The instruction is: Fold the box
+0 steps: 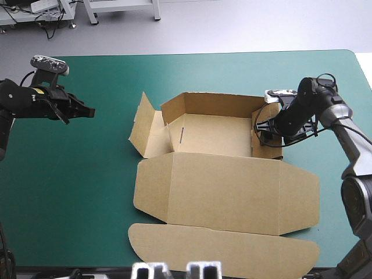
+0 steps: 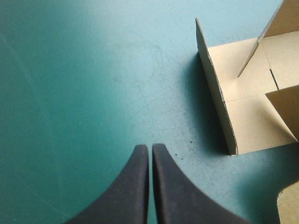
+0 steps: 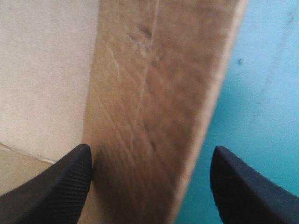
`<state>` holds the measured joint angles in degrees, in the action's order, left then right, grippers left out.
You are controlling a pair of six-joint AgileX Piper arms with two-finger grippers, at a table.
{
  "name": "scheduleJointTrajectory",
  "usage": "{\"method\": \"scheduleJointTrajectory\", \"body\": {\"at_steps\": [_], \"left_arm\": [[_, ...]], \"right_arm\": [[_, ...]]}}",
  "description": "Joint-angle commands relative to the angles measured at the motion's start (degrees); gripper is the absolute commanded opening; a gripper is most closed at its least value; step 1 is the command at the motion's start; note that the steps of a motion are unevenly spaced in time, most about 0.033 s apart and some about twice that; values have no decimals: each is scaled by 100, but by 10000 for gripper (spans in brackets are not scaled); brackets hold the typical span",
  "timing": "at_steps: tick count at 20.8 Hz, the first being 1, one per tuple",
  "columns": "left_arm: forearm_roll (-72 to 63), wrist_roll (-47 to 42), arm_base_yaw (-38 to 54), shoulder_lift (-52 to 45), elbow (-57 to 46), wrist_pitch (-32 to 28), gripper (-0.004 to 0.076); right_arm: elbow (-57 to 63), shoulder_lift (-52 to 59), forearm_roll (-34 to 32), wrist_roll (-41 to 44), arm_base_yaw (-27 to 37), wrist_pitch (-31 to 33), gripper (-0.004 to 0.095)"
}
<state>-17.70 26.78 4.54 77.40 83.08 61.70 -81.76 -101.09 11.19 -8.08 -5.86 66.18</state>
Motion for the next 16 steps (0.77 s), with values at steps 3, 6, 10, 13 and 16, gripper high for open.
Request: {"method": "scheduleJointTrajectory", "body": {"at_steps": [3,6,10,13,16], "left_arm": [[-423,-62,-12,-195,193,-181,12],[-531,-62,-12,-195,193,-181,12],[-57,-478,-12,-195,193,-450,8],[544,-836,-12,-185,193,-629,8],[805,-860,-12,-120,193,-618,8]], "right_arm": [[-120,-103,239,-284,-7,92,354],[-318,-81,239,-684,-7,410,4],[-924,216,196,-804,4,532,-20],[-1148,514,183,-914,15,532,-20],[-1212,942,353,-1066,128,532,-20]]}}
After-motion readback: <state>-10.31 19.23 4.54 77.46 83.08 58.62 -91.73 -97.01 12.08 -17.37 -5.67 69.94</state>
